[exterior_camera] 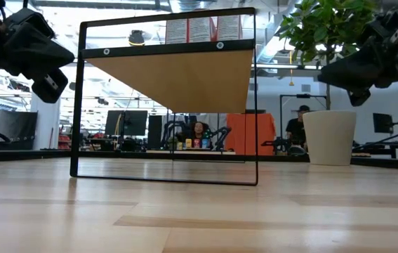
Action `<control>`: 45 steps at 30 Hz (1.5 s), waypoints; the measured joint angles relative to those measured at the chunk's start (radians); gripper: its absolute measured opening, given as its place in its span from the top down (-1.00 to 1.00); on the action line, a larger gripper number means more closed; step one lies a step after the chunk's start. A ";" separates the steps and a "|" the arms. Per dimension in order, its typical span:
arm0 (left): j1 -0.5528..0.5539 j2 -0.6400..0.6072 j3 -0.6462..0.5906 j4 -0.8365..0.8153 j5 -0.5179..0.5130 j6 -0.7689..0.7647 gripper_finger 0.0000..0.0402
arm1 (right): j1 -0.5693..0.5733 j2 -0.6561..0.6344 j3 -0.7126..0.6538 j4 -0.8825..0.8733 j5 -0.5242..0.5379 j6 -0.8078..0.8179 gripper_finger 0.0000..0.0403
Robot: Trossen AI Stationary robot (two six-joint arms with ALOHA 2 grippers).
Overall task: Stack cereal on shelf
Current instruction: Return to Home Position
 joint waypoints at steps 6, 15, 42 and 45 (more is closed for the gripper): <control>0.000 0.000 0.001 -0.003 -0.001 0.000 1.00 | 0.000 0.000 0.000 -0.025 -0.001 -0.002 0.41; 0.000 0.000 0.003 -0.005 -0.004 0.000 1.00 | 0.000 0.000 -0.001 -0.054 -0.001 -0.002 0.41; 0.000 0.000 0.004 -0.005 -0.004 0.000 1.00 | 0.000 0.000 -0.002 -0.080 -0.002 -0.002 0.41; 0.000 0.000 0.004 -0.005 -0.004 0.000 1.00 | 0.000 0.000 -0.002 -0.080 -0.002 -0.002 0.41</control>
